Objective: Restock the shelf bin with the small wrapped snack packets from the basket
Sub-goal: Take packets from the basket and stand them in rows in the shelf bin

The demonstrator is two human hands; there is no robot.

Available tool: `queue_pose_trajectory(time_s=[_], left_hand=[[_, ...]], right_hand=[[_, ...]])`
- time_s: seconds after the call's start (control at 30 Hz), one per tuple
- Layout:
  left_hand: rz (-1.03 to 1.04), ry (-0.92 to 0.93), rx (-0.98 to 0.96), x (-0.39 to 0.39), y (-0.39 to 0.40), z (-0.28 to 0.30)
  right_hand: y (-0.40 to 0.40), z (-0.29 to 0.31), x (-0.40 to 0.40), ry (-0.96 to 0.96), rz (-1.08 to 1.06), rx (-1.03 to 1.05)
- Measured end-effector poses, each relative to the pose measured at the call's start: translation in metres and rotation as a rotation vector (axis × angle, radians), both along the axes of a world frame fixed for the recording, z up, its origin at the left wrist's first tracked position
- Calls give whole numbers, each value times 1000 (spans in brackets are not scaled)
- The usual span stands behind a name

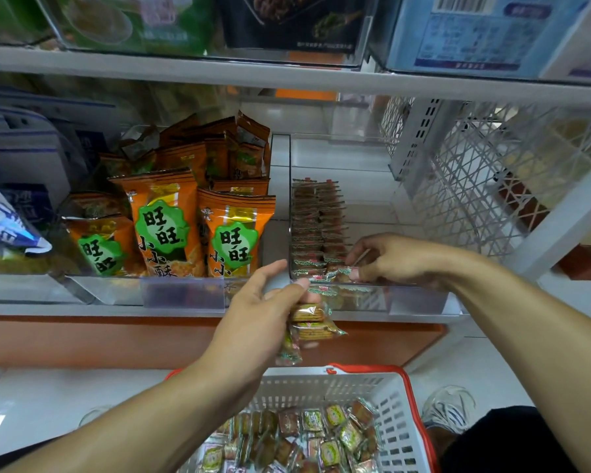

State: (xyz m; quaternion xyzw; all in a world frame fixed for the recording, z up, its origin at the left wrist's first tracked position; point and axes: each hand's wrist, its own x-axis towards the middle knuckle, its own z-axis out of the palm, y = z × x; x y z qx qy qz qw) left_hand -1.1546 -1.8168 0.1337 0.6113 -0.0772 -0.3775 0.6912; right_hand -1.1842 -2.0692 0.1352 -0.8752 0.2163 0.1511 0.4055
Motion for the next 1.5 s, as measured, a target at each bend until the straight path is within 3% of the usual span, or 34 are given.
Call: queue_pose_trajectory(time_s=[0.37, 0.6, 0.77, 0.97, 1.5], left_hand=[[-4, 14, -4, 1, -1, 4], [-11, 16, -10, 2, -4, 6], [-8, 30, -9, 2, -3, 6], [-25, 27, 0, 6, -6, 3], [36, 71, -22, 10, -3, 3]], right_hand=[[2, 7, 12, 188, -26, 93], [10, -4, 14, 82, -158, -152], [4, 9, 12, 233, -189, 82], [14, 7, 17, 185, -299, 274], [25, 20, 11, 160, -225, -98]])
